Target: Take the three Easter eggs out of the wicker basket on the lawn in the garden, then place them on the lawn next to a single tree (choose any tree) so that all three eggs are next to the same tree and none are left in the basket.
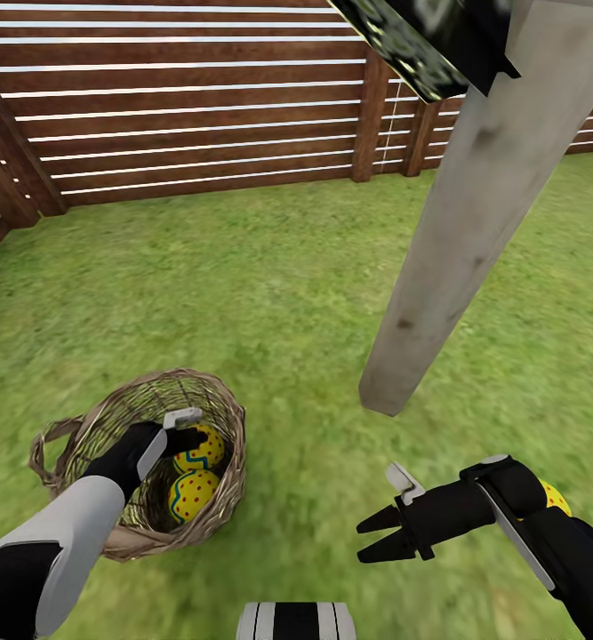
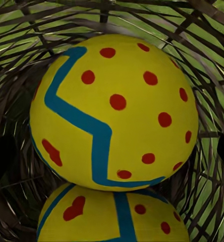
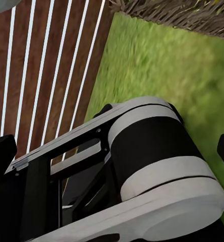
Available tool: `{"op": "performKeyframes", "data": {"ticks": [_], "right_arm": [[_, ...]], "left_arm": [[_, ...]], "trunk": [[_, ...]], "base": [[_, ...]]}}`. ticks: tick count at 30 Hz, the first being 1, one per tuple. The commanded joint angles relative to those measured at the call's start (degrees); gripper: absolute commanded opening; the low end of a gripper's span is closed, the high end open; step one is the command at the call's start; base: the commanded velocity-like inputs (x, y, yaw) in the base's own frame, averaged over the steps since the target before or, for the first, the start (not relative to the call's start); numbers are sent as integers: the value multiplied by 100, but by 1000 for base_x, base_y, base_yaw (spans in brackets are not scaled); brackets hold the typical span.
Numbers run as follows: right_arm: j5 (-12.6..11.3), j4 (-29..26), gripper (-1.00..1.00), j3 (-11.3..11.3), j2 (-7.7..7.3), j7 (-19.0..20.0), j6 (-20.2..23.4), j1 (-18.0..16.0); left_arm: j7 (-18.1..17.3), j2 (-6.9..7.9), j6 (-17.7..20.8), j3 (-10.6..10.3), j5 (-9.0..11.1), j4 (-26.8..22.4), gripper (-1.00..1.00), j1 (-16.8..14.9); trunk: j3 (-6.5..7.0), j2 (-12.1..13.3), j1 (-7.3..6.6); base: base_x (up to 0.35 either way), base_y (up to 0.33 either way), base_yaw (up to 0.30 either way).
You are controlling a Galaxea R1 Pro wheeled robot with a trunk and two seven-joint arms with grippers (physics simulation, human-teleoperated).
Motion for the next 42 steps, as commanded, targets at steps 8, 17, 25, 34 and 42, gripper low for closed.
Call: {"op": "performKeyframes", "data": {"ticks": [8,17,25,34,42], "right_arm": [[-22,-98,100,-8,0,33,52,-5],[-19,-165,100,-16,-1,30,52,-3],[-12,-170,100,-6,15,10,52,-3],[201,-170,100,12,38,1,52,-3],[269,-170,100,23,43,-16,52,-3]], "left_arm": [[8,1,-100,9,25,-47,100,-1],[40,1,-138,9,30,-61,100,-1],[44,1,-306,9,28,-54,100,-1],[45,1,-324,9,26,-82,100,-1],[53,1,-333,9,24,-157,100,-1]], "trunk": [[-4,-2,-1],[-4,-2,-1],[-93,-7,9],[-137,-10,14],[-226,-15,25]], "base": [[0,0,0],[0,0,0],[0,0,0],[0,0,0],[0,0,0]]}}
